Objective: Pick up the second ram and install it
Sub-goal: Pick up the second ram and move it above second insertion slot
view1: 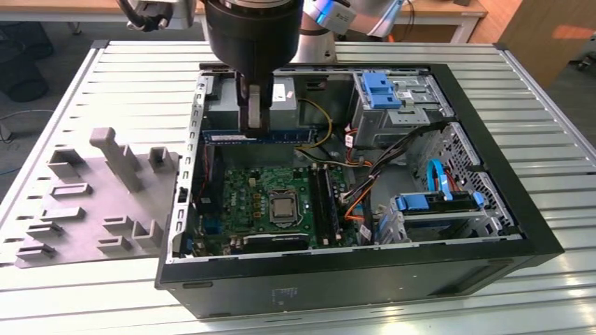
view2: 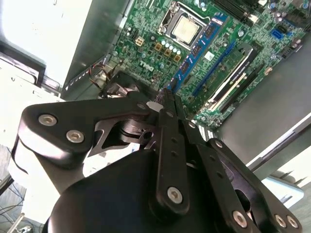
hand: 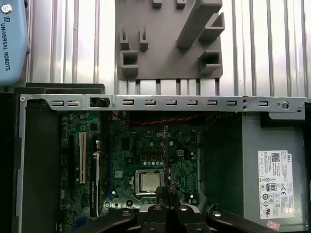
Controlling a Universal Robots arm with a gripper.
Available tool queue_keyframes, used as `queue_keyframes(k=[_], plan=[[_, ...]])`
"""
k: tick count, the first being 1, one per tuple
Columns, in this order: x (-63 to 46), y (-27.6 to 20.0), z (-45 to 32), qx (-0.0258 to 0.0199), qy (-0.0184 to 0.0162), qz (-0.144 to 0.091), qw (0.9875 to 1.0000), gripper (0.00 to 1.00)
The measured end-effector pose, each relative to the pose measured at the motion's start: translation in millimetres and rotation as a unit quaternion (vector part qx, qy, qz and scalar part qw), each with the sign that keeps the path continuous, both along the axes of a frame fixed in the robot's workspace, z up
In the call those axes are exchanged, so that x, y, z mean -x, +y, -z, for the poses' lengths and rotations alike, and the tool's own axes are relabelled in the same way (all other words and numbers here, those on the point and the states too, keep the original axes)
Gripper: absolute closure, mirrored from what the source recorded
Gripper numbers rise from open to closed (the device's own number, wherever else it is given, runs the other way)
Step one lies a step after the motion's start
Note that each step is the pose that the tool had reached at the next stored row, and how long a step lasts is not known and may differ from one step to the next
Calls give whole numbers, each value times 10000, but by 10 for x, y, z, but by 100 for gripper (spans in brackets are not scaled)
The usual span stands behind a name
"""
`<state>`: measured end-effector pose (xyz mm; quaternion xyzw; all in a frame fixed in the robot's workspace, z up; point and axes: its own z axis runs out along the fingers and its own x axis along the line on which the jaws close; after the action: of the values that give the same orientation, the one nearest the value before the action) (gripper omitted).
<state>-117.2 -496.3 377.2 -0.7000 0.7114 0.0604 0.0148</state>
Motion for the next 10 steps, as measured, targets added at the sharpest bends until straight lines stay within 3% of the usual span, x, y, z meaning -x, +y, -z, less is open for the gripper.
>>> queue_keyframes(k=[5, 10], plan=[[-3, 1, 19, -14, -156, -3, 9999, 88], [-71, 1, 57, -13, -166, -4, 9999, 88]])
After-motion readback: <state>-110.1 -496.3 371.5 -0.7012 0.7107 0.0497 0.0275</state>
